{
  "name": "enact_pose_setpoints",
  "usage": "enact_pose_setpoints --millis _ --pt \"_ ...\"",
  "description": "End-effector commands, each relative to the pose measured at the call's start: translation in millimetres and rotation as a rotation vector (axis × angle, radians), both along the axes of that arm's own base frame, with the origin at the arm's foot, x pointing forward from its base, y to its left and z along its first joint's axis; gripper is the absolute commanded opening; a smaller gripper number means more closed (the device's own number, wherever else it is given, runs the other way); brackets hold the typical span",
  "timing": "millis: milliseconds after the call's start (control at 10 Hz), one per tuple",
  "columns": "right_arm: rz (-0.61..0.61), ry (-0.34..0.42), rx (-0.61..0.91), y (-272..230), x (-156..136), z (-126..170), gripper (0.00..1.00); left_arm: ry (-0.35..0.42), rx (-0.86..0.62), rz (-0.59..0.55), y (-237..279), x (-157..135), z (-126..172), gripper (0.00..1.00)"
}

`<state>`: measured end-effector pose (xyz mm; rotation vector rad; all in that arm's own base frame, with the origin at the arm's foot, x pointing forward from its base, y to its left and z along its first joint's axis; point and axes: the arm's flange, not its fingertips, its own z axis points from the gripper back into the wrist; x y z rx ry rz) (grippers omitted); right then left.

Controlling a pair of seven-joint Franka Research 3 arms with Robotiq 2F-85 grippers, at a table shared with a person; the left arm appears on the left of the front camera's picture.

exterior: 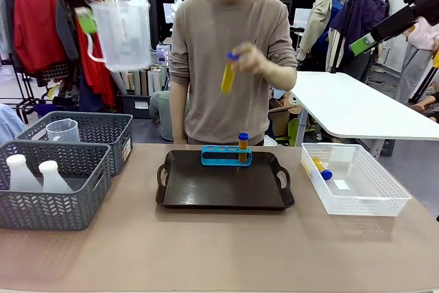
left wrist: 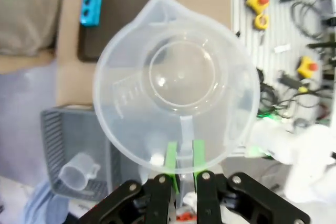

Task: Prepare the laboratory tools.
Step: Pick up one Large Measuring Cup and place it on the Handle tray.

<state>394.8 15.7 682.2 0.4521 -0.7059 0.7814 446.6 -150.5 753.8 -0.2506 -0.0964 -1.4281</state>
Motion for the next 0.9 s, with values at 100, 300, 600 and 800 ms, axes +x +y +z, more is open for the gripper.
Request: enact_pose_setpoints --millis 100,300,600,800 --pt "0.013 -0.010 0.020 1 1 1 1.00 0.041 -0.013 -0.063 -42 -4 -62 0.00" --pt "0.013 -0.010 0.020 1 1 1 1.00 0.070 -0.046 -0.115 -80 -3 -110 0.00" --pt "0.013 -0.010 0.020 1 1 1 1.00 0.058 -0.049 -0.141 -96 -1 -124 0.00" --pt "0.013 -0.010 0.020 1 1 1 1.00 -0.001 -0.054 -0.114 -72 2 -104 0.00"
